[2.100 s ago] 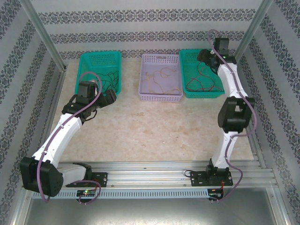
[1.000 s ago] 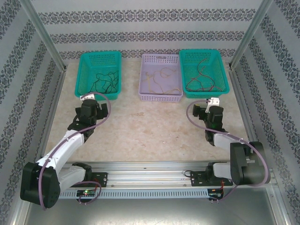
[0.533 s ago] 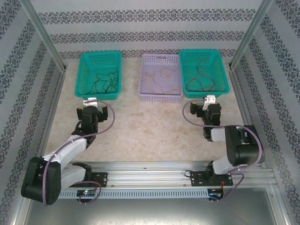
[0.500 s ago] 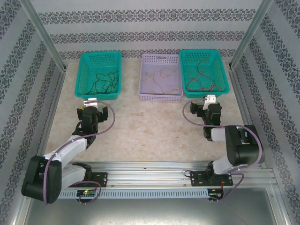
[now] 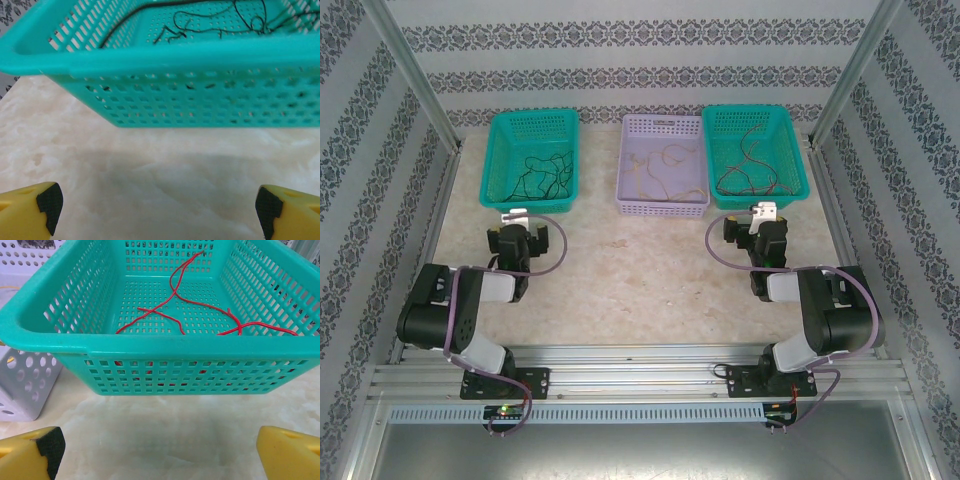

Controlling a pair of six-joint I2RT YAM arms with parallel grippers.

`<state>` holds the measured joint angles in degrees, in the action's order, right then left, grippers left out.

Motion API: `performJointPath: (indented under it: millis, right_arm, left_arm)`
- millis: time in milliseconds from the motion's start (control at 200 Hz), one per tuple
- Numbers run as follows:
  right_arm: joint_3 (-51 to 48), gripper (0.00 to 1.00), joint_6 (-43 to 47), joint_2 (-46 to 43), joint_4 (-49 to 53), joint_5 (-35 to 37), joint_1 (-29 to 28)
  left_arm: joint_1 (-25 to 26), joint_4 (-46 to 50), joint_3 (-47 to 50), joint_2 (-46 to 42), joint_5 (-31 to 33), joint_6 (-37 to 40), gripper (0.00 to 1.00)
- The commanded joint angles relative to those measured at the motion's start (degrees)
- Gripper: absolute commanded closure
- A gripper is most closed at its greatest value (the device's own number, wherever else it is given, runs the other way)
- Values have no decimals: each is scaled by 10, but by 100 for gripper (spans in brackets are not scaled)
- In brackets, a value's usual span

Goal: Untangle the cables

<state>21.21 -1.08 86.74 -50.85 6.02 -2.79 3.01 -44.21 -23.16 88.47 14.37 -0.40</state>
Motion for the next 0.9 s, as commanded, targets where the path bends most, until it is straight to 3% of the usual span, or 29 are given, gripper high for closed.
performJointPath:
  millis: [0,50,105,160,220,280,350,525,759,894]
  right_arm:
    - [-1,2,5,-3,-21,11,-1]
    - [-1,2,4,-3,-21,10,-1]
    - [-2,2,4,-3,-21,10,-1]
    - [-2,2,4,-3,-21,10,-1]
    - [-2,2,4,-3,-21,10,-1]
    - [-1,2,4,-3,-21,10,-1]
    - [-1,2,3,-3,-20,8,0]
    - [8,2,-5,-3,-2,-29,17]
    - [8,2,-6,-3,-2,-29,17]
    - [8,2,-6,-3,-2,-29,17]
  left_arm:
    - [-25,-24,-17,-2,-57,-23,0]
    - [-33,-22,-6,0,-105,-23,0]
    - [-33,-170,34,40,-81,-19,0]
    - [-30,-61,11,7,-69,-31,0]
    - [-28,-151,28,36,-63,-17,0]
    - [-27,-78,15,13,-65,-28,0]
    - [-27,-140,27,31,-62,-18,0]
    - [-26,-111,23,19,-87,-13,0]
    - [-26,-107,18,22,-95,-8,0]
    - [-26,-96,11,23,-132,6,0]
